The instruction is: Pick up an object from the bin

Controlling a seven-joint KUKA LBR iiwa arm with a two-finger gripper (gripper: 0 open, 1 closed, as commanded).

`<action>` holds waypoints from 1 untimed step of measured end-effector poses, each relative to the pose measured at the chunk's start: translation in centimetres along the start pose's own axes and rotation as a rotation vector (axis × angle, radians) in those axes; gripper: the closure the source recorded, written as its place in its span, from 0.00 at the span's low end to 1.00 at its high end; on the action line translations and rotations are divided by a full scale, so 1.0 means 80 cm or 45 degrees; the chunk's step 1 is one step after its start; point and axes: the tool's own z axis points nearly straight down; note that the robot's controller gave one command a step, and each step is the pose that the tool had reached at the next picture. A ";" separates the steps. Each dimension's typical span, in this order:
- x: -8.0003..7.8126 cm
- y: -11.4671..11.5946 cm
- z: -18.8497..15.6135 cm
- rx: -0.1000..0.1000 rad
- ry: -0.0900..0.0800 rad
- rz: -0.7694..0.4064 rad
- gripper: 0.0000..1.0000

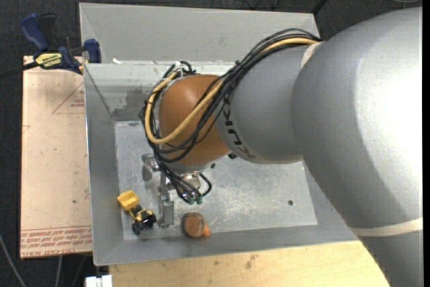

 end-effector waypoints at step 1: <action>0.002 0.023 0.015 0.001 0.001 -0.194 0.00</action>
Offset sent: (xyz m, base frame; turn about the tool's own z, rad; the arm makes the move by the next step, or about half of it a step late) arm -0.0192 0.0344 -0.0228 0.0007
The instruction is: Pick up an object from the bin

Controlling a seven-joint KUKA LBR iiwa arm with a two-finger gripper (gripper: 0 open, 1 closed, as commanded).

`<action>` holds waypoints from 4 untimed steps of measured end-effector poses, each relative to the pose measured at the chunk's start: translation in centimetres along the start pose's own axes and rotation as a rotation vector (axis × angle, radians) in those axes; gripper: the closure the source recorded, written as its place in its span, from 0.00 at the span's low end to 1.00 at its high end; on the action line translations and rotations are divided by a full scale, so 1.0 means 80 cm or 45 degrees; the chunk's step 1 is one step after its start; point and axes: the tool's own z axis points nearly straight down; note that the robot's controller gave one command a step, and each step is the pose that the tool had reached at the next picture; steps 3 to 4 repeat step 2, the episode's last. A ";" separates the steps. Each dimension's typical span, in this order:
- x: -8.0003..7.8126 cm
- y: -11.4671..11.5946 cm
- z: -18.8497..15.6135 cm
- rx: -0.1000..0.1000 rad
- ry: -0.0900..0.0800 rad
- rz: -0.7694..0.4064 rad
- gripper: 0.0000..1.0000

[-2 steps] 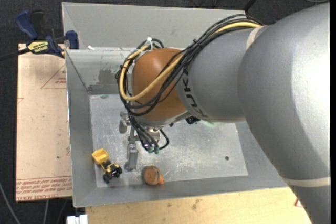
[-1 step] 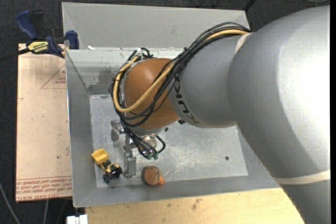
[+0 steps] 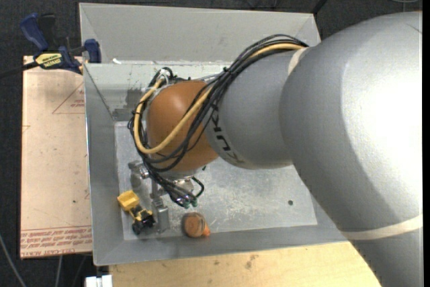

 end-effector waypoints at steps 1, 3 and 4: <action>0.005 0.015 0.007 0.000 0.001 0.273 0.00; 0.020 0.036 0.016 -0.002 -0.007 0.026 1.00; 0.020 0.036 0.016 -0.002 -0.007 0.026 1.00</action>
Offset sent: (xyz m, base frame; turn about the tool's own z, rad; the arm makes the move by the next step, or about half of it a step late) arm -0.0258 0.0217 -0.0143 0.0183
